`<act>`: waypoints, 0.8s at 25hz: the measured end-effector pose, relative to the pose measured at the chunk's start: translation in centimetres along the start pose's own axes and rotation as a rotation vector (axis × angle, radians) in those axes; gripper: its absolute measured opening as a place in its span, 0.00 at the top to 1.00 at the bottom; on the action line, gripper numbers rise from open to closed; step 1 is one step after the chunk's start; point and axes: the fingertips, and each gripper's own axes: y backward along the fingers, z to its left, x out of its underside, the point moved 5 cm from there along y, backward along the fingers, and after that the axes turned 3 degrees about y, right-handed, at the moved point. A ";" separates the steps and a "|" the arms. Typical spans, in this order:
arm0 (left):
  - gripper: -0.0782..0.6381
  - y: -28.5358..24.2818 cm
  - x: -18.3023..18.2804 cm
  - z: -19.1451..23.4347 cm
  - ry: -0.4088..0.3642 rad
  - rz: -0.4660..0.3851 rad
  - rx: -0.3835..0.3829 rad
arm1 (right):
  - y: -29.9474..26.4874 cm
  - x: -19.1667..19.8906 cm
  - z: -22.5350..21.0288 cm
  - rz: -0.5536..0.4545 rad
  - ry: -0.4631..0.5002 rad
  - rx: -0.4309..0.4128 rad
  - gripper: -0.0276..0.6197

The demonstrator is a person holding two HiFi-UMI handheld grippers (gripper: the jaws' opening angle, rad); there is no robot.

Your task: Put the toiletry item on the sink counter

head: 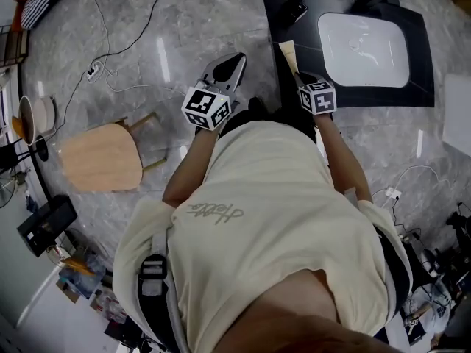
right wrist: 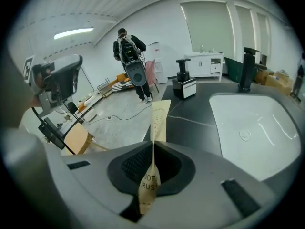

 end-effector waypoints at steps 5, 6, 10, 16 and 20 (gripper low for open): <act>0.89 0.6 -0.3 1.8 -0.008 -0.003 0.039 | -1.5 -0.5 0.5 0.038 -0.013 0.050 0.95; 0.89 0.6 -0.3 2.1 -0.007 -0.001 0.045 | -1.7 -0.5 0.6 0.045 -0.016 0.054 0.95; 0.89 1.1 -0.2 2.6 0.002 0.002 0.066 | -1.9 -0.1 0.8 0.089 -0.022 0.086 0.95; 0.89 0.3 0.0 3.8 0.028 -0.005 0.079 | -2.7 -0.2 0.2 0.126 -0.010 0.110 0.95; 0.89 0.8 0.5 4.3 0.045 -0.008 0.077 | -3.2 -0.2 0.7 0.145 -0.010 0.105 0.94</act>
